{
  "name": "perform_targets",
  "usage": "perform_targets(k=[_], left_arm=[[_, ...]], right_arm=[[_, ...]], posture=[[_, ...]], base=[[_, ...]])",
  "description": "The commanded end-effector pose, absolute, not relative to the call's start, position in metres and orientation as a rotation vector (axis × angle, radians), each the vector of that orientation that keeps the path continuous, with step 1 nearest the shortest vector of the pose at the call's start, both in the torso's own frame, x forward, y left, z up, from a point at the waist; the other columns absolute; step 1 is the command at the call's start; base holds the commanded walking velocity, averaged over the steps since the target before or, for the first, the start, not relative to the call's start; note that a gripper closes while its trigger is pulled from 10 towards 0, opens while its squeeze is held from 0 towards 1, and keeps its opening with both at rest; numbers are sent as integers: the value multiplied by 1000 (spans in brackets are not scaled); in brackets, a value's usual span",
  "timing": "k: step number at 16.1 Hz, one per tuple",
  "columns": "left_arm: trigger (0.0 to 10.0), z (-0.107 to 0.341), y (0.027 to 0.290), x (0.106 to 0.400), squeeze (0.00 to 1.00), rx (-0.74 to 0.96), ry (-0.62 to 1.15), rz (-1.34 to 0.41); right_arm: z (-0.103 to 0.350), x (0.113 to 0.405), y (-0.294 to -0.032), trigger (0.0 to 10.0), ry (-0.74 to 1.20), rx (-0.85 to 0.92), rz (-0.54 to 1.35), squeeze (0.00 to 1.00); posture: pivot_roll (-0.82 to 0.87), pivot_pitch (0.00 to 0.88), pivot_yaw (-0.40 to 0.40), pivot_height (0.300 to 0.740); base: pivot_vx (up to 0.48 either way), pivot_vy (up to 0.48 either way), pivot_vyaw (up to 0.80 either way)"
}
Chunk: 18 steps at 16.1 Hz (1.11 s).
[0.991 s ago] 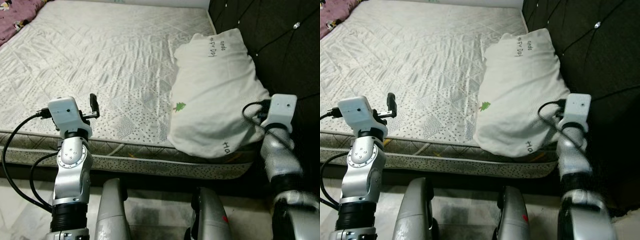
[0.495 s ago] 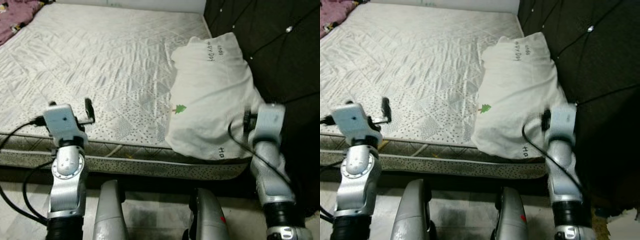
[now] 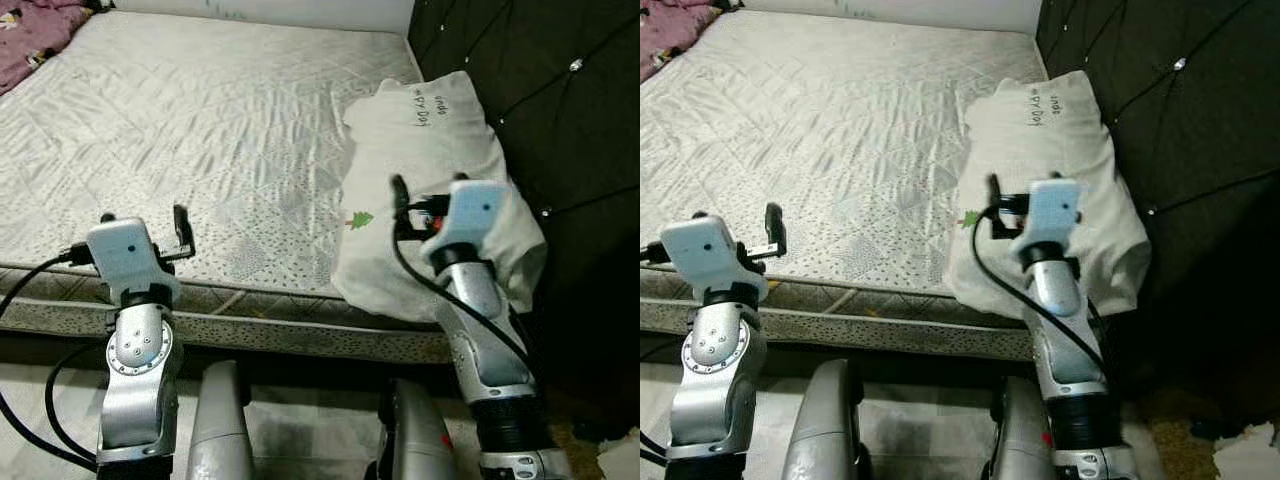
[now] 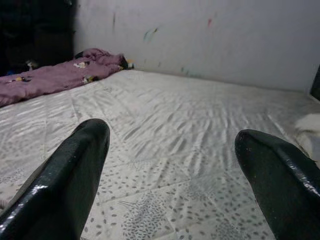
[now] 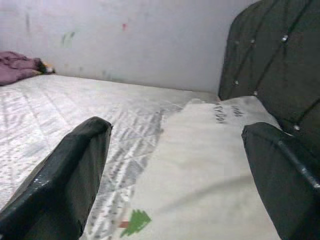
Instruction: Clean up the room
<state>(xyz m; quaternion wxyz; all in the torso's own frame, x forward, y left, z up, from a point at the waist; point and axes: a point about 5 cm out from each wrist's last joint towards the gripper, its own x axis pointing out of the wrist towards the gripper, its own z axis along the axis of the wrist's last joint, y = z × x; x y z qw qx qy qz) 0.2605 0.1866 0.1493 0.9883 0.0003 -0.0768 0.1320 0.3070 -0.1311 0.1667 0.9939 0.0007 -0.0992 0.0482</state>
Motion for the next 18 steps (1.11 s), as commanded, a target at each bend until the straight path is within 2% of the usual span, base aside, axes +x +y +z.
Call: perform_targets(k=[1, 4, 13, 18], left_arm=[[10000, 151, 184, 261, 0, -11, -149, 253], [10000, 147, 178, 256, 0, -33, -124, 244], [10000, 148, 177, 258, 0, -46, -103, 248], [10000, 148, 176, 259, 0, -46, -104, 236]], right_arm=[[172, 308, -128, 10000, -200, 27, 107, 0], [176, 309, -130, 10000, -211, 27, 116, 0], [176, 310, -132, 10000, -178, 30, 121, 0], [175, 311, -134, 10000, -176, 23, 110, 0]], posture=[[69, 0, -46, 566], [63, 0, -50, 575], [63, 0, -63, 695], [66, 0, -62, 740]], base=[[0, 0, 0], [0, 0, 0], [0, 0, 0], [0, 0, 0]])
